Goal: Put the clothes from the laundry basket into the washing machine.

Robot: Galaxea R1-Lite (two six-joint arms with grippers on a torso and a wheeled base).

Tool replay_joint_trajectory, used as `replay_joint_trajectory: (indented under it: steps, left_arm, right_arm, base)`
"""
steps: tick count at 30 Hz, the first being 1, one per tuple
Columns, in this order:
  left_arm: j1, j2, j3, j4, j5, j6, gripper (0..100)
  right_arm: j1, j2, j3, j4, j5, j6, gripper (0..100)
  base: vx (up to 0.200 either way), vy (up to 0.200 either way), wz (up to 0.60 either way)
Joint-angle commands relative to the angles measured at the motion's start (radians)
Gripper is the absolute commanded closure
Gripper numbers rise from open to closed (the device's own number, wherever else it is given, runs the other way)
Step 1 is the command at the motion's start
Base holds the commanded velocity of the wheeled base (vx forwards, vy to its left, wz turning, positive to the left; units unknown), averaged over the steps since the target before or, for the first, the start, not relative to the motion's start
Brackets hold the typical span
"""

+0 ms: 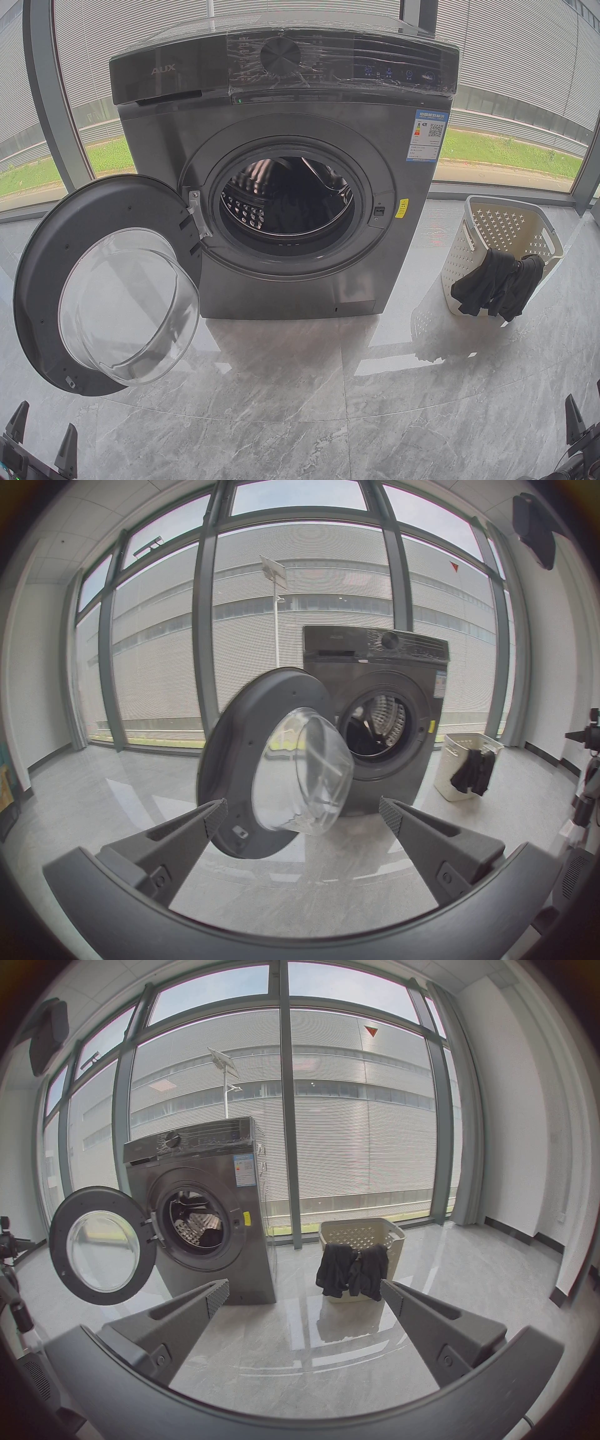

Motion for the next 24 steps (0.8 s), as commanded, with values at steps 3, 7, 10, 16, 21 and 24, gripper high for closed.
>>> replay_joint_trajectory:
  steps: [3, 7, 10, 16, 21, 24]
  left_arm:
    - [0.000, -0.020, 0.018, 0.053, -0.116, 0.056, 0]
    - [-0.002, -0.020, 0.018, 0.048, -0.116, 0.052, 0]
    - [0.000, -0.020, 0.018, 0.048, -0.115, 0.056, 0]
    - [0.000, -0.020, 0.018, 0.048, -0.106, 0.052, 0]
    - [0.000, -0.020, 0.018, 0.048, -0.106, 0.047, 0]
    - [-0.002, -0.020, 0.018, 0.048, -0.106, 0.049, 0]
  right_arm:
    - [0.002, -0.018, 0.018, 0.016, 0.063, -0.042, 0]
    - [-0.001, -0.018, 0.018, 0.019, 0.063, -0.052, 0]
    - [0.002, -0.018, 0.018, 0.016, 0.066, -0.049, 0]
    - [0.002, -0.018, 0.018, 0.018, 0.065, -0.052, 0]
    - [0.002, -0.018, 0.018, 0.018, 0.065, -0.054, 0]
    - [0.002, -0.018, 0.018, 0.018, 0.065, -0.052, 0]
  base:
    - [0.000, 0.000, 0.00]
    - [0.000, 0.000, 0.00]
    - [0.000, 0.000, 0.00]
    - [0.000, -0.100, 0.00]
    - [0.000, -0.200, 0.00]
    - [0.000, -0.200, 0.00]
